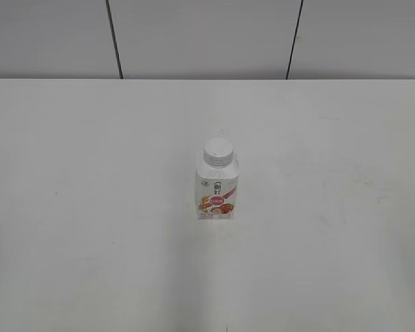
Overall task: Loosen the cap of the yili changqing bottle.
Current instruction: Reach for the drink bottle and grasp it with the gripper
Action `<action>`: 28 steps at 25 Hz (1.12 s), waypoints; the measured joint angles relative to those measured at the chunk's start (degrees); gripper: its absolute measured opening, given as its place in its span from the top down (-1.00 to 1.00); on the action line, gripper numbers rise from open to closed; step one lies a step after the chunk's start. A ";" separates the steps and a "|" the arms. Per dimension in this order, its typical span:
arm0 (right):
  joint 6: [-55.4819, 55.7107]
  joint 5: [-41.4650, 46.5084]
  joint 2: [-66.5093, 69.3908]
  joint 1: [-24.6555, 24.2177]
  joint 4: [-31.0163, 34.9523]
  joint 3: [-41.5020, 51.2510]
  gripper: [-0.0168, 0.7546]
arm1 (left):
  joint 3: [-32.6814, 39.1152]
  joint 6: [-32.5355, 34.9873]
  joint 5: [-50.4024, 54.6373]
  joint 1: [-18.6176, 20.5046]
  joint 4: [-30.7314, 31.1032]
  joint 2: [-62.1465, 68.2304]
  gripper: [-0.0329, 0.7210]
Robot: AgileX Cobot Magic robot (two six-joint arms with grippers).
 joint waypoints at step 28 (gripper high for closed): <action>0.00 -0.01 0.00 0.00 0.00 0.00 -0.51 | 0.00 0.00 0.00 0.00 0.00 0.00 -0.14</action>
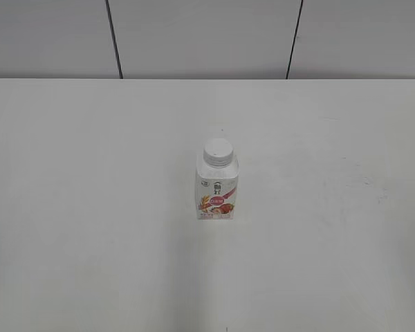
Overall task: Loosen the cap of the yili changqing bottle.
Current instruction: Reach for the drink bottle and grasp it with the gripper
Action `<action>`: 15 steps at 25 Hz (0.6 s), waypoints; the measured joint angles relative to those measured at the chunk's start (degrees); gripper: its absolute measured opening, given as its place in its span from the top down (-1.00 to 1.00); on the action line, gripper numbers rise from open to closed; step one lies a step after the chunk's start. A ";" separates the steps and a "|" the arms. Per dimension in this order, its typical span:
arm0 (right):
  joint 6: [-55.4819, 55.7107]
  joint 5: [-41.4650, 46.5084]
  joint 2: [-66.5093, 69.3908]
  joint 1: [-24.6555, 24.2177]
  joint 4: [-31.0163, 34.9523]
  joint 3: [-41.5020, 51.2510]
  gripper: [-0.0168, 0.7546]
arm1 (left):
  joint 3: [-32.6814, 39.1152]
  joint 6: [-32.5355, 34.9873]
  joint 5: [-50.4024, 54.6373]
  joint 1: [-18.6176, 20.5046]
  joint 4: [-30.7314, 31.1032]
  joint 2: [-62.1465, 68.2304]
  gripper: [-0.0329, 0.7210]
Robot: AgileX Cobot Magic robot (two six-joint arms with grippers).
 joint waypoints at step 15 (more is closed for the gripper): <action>0.00 0.00 0.00 0.00 0.00 0.00 -0.51 | 0.00 0.00 0.00 0.00 0.00 0.00 -0.14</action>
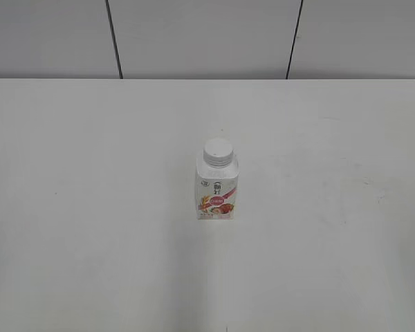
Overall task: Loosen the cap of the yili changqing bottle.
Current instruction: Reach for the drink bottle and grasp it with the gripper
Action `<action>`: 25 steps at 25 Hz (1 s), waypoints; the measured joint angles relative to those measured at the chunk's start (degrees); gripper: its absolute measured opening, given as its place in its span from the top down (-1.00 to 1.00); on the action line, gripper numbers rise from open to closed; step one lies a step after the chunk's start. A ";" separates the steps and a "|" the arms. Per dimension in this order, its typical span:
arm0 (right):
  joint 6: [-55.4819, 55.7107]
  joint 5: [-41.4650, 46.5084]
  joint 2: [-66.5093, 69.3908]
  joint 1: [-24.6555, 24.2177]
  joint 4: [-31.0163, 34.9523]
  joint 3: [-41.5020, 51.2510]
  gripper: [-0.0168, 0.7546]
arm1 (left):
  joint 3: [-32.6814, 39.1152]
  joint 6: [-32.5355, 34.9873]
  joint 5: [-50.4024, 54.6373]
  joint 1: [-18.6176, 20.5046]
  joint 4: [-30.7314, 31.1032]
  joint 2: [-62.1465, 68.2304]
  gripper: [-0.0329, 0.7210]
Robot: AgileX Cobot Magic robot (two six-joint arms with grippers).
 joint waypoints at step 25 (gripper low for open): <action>0.00 -0.05 0.00 0.00 0.00 0.00 -0.51 | 9.73 0.00 -43.86 0.00 1.31 1.86 -0.14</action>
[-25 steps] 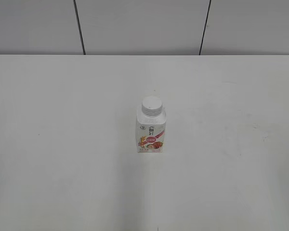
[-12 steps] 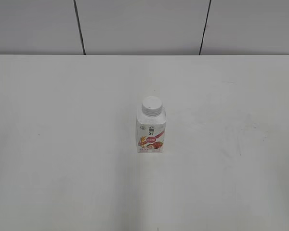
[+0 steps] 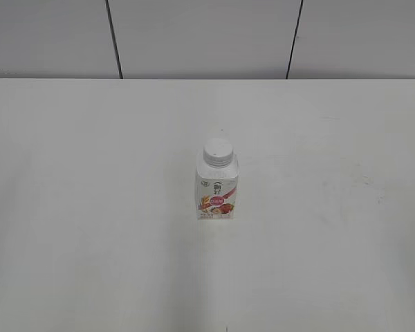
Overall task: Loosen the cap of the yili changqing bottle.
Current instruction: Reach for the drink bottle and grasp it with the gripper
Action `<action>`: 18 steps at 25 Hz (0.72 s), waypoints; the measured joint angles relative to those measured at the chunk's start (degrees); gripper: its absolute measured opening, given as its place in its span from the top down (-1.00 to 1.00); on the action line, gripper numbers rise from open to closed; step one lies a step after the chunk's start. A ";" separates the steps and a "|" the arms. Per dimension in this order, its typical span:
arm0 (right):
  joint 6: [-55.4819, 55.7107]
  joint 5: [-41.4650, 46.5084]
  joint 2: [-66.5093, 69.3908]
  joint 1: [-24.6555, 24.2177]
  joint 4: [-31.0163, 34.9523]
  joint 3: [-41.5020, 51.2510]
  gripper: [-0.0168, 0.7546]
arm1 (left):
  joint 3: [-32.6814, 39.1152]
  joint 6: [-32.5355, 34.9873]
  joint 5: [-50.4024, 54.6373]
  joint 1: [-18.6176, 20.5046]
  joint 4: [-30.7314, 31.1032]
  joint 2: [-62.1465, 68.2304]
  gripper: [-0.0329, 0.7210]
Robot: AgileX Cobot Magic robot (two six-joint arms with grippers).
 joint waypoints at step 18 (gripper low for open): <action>0.00 0.00 0.00 0.00 0.00 0.00 -0.51 | 3.48 0.00 -26.97 0.00 0.87 32.41 -0.14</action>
